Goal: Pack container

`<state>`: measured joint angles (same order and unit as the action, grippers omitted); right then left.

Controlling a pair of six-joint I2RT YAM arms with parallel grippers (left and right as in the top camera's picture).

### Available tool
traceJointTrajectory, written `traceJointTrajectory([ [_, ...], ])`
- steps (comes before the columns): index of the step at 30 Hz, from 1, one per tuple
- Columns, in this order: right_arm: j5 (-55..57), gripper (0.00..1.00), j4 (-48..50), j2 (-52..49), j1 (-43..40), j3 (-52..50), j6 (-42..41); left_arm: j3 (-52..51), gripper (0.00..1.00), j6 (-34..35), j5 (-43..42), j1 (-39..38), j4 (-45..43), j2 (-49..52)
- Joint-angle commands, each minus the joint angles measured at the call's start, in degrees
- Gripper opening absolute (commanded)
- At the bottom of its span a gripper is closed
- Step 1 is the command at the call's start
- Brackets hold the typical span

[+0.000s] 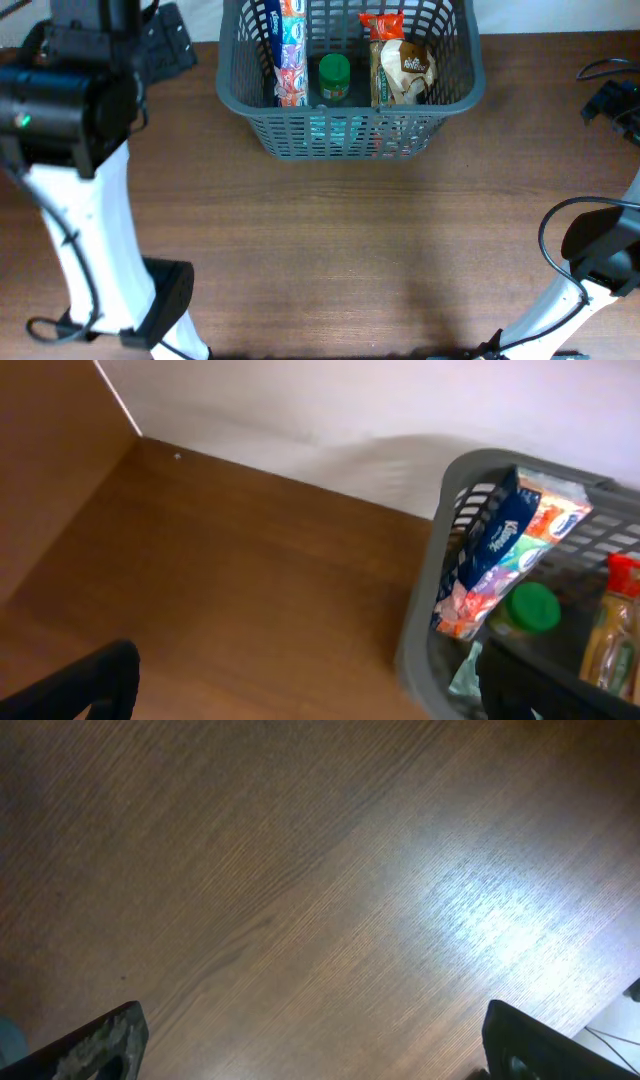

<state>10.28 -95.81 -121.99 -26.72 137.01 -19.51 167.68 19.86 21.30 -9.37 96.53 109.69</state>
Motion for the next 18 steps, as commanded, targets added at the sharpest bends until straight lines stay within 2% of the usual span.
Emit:
traceJointTrajectory([
  [1, 0.9, 0.99, 0.0, -0.2, -0.3, -0.2, -0.5, -0.1, 0.99, -0.6, 0.6, 0.3, 0.1, -5.9],
  [5, 0.9, 0.99, 0.0, -0.2, -0.3, -0.2, -0.5, -1.2, 0.99, -1.4, -1.9, 0.3, 0.2, -10.5],
  [7, 0.9, 0.99, 0.0, -0.2, -0.3, -0.2, -0.5, -4.8, 0.99, -1.6, -3.9, 0.3, 0.2, -13.4],
  [11, 0.9, 0.99, 0.0, -0.2, -0.3, -0.2, -0.5, -19.7, 0.99, -0.3, -5.5, 0.3, 0.2, -20.4],
  [15, 0.9, 0.99, 0.0, -0.2, -0.3, -0.2, -0.5, -35.6, 0.99, 4.1, -2.3, 0.3, 0.1, -27.5],
  [18, 0.9, 0.99, 0.0, -0.2, -0.3, -0.2, -0.5, -45.0, 0.99, 4.5, -0.2, 0.3, -0.2, -31.5],
])
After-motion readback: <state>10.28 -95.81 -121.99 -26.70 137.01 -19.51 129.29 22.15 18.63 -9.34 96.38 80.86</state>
